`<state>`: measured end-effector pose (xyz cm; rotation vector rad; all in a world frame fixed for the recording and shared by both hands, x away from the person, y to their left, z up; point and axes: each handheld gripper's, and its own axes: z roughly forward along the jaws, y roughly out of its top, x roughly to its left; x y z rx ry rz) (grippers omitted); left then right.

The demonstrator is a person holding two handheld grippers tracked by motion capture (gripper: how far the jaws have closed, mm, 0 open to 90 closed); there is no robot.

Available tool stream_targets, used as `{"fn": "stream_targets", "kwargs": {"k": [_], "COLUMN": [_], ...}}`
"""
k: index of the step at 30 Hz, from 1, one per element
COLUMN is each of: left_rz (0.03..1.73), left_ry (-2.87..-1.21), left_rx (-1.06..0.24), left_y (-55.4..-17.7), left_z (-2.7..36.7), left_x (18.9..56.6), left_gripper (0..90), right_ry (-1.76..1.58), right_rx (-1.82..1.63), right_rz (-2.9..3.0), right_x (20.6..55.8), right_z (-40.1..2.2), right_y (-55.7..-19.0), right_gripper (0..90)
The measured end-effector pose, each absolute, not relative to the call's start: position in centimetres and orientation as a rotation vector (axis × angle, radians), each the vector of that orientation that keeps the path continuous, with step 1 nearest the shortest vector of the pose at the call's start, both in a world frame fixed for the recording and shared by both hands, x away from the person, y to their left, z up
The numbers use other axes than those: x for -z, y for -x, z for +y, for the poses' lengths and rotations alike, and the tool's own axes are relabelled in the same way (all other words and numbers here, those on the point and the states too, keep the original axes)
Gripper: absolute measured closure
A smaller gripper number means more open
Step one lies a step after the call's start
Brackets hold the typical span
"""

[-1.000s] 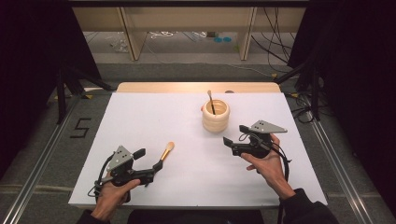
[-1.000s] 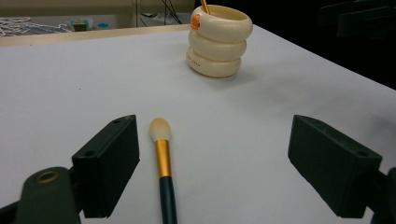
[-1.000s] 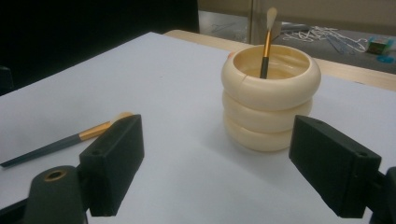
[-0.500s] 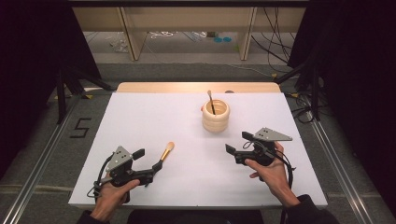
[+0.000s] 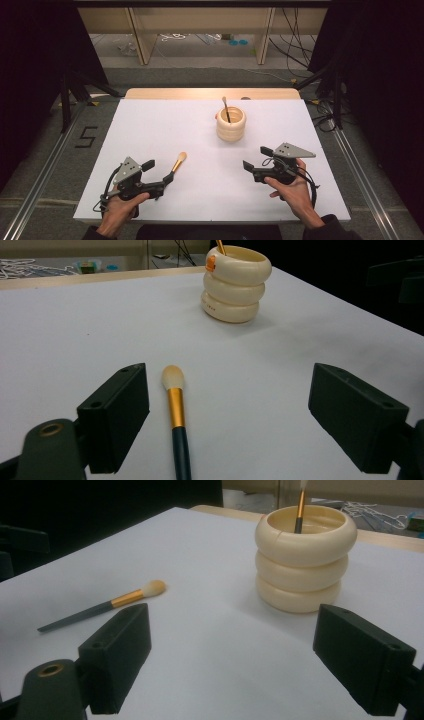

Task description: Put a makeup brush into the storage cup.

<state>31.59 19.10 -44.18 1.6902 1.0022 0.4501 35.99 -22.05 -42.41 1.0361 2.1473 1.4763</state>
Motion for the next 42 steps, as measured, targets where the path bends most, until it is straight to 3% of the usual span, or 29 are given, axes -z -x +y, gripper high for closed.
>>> {"fn": "stream_targets", "kwargs": {"k": [20, 42], "left_rz": [1.015, 1.045], "left_ry": [-1.694, -1.849], "left_rx": [-0.439, -0.404], "left_y": [-31.6, -33.3], "left_z": [18.9, 18.0], "left_x": [44.3, 44.3], "left_gripper": [16.2, 15.9], "right_ry": [-1.028, -1.010], "right_rx": [-1.442, -1.451], "right_rz": [2.161, 2.187], "right_x": [42.7, 43.1], "right_z": [-22.5, -22.0], "right_y": [-34.7, -35.1], "right_gripper": [16.1, 16.2]}}
